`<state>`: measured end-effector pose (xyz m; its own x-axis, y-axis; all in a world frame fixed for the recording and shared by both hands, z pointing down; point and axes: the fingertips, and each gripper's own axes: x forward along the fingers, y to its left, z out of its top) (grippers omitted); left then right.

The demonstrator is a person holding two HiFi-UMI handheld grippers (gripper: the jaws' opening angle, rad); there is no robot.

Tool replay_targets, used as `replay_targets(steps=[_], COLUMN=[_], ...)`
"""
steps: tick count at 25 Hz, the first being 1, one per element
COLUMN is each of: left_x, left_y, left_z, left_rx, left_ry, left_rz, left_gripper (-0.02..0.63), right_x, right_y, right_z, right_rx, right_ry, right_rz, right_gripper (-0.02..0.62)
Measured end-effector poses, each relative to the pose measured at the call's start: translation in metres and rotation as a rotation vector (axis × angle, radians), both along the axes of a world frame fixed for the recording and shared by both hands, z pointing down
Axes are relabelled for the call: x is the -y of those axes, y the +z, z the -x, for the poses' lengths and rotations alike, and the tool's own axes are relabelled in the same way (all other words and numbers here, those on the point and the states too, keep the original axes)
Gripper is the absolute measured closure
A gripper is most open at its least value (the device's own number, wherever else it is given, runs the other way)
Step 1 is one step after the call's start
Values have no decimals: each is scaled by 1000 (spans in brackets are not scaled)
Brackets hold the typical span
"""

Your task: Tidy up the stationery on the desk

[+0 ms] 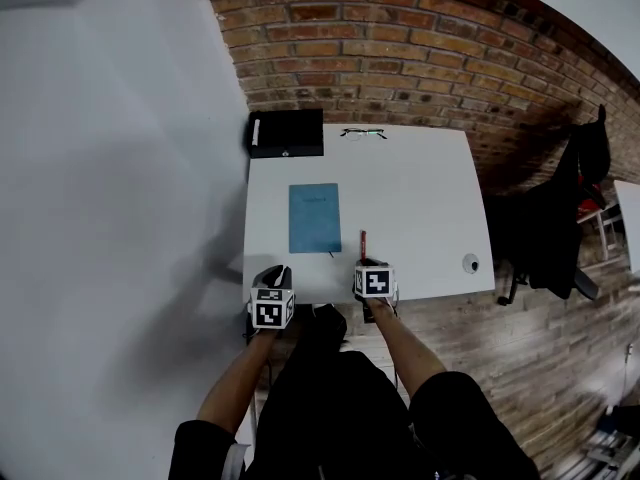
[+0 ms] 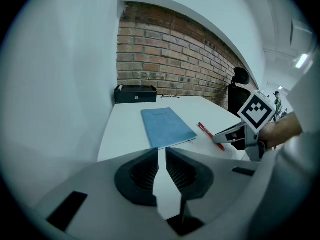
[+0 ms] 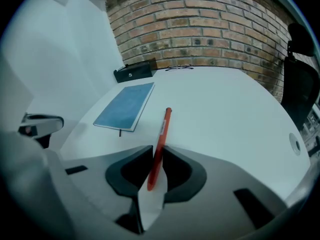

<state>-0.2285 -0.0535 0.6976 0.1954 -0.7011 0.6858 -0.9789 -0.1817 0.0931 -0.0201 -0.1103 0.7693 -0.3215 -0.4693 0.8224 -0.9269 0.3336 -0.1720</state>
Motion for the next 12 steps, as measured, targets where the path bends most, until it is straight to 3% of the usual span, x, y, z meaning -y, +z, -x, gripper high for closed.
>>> replay_targets(steps=[4, 12], left_x=[4, 25], left_y=[2, 3], left_z=[-1, -9], left_rx=[3, -7], left_ry=[9, 20], left_rz=[8, 9], left_gripper=[557, 557], right_x=[1, 22], right_y=[0, -13], right_z=[5, 2], right_rx=[22, 53], right_ry=[-29, -11], right_rz=[22, -23], right_gripper=[527, 531])
